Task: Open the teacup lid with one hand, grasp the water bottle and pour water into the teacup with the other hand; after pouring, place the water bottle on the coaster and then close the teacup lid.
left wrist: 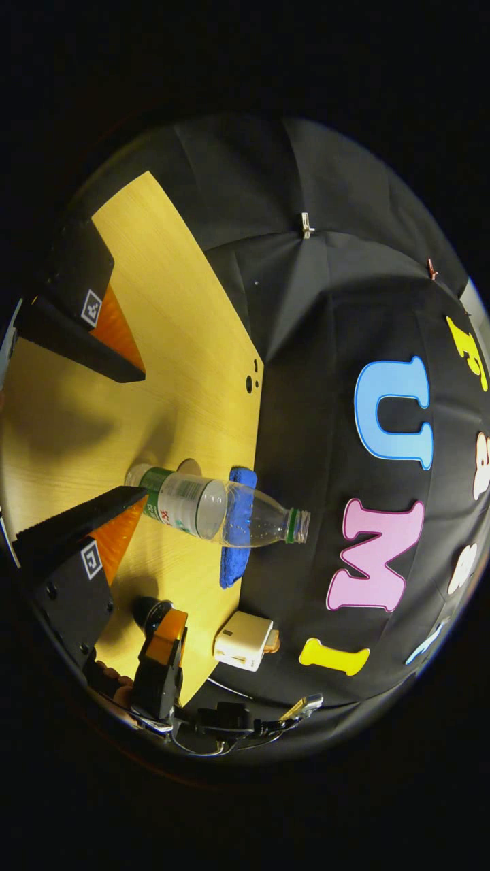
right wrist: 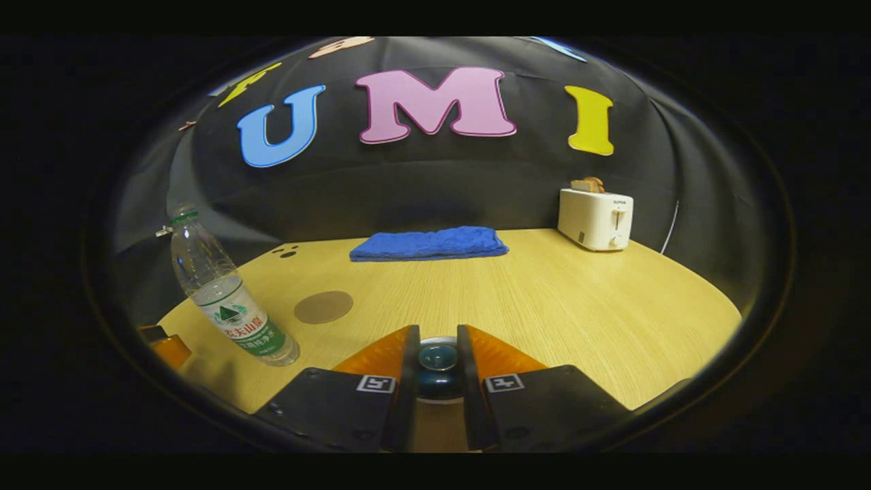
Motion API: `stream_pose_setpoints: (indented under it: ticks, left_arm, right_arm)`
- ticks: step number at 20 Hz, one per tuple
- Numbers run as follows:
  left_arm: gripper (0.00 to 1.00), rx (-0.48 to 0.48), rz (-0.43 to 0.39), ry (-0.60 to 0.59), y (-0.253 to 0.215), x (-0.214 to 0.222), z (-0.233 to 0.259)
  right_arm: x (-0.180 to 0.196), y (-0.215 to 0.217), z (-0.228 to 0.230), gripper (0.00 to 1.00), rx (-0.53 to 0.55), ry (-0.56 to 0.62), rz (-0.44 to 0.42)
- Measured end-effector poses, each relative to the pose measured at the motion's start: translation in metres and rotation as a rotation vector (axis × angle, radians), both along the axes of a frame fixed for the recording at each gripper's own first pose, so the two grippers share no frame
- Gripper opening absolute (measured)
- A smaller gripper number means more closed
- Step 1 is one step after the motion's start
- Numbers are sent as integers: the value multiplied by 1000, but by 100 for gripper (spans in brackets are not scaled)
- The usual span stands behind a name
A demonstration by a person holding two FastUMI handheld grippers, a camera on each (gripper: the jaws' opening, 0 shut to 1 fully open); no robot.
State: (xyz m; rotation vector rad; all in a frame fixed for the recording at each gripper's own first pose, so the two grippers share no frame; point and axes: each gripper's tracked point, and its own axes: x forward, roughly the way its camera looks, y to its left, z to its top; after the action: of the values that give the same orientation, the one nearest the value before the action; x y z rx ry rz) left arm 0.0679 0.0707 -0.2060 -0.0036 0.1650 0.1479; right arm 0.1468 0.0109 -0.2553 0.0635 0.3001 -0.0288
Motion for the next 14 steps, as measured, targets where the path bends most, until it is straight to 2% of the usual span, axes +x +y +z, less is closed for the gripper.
stream_pose_setpoints:
  ticks: [1, 2, 3, 4, 9, 12, 14]
  left_arm:
    - [97, 0, -9, -3, -2, 2, 1]
    - [97, 2, -22, -8, -5, 5, 2]
    - [97, 3, -40, -13, -8, 8, 6]
    - [98, 6, -60, -17, -12, 12, 6]
    - [97, 8, -153, -30, -30, 34, 12]
    - [98, 78, -200, -24, -37, 47, 13]
    - [97, 106, -263, -26, -46, 53, 11]
  right_arm:
    - [0, 0, 0, 31, 2, 4, 4]
    - [1, 1, 0, 23, -4, 8, 11]
    - [0, 1, 0, 33, -19, 6, 16]
    - [1, 0, 1, 28, -36, 2, 21]
    - [4, -1, 16, 28, -34, -16, 28]
    - [4, -7, 35, 28, -23, -38, 21]
    - [3, -15, 47, 27, -50, -47, 23]
